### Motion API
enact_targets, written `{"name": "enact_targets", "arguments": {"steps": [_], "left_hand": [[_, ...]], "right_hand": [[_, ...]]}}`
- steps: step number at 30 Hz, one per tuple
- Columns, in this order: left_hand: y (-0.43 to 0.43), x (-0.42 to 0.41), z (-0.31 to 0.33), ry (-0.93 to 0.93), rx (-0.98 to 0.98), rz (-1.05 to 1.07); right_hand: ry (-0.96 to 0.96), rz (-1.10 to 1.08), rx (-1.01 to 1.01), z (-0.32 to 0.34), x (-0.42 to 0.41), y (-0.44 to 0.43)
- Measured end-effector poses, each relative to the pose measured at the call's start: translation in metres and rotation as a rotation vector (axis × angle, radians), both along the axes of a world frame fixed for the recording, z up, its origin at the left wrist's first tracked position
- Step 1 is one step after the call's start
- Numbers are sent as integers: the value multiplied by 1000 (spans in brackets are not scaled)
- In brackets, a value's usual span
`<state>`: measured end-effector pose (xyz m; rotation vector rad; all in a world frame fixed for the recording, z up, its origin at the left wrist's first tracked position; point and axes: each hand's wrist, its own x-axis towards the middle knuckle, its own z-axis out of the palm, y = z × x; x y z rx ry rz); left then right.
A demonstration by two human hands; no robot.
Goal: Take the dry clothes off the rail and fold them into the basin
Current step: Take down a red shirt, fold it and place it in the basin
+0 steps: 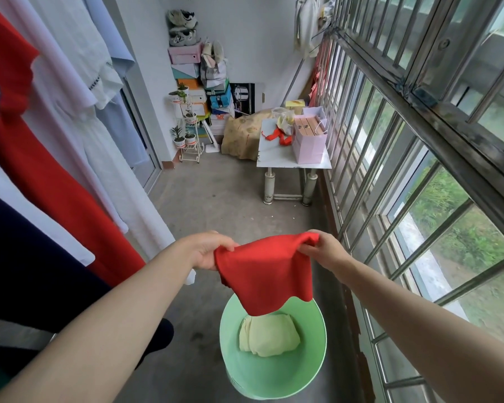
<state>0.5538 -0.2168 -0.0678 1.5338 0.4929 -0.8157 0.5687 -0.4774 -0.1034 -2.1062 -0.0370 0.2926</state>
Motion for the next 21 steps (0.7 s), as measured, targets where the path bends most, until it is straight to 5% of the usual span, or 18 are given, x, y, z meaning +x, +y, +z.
{"name": "enact_targets", "arguments": {"steps": [3,8,11,15,21], "left_hand": [[3,1,0,7,-63,28],[5,-2,0,9,-158,215],[6,-5,-6,-12,-220,321],[8,-8,-19,-78,-273,500],[-23,-33,-30,-54,-328,495]], "right_hand": [[49,47,251,8,-7,3],[-102,61,85,19,-4,11],[-104,58,170,33,-4,15],[96,26,455,48,-7,15],[419,-116,666,49,-6,9]]}}
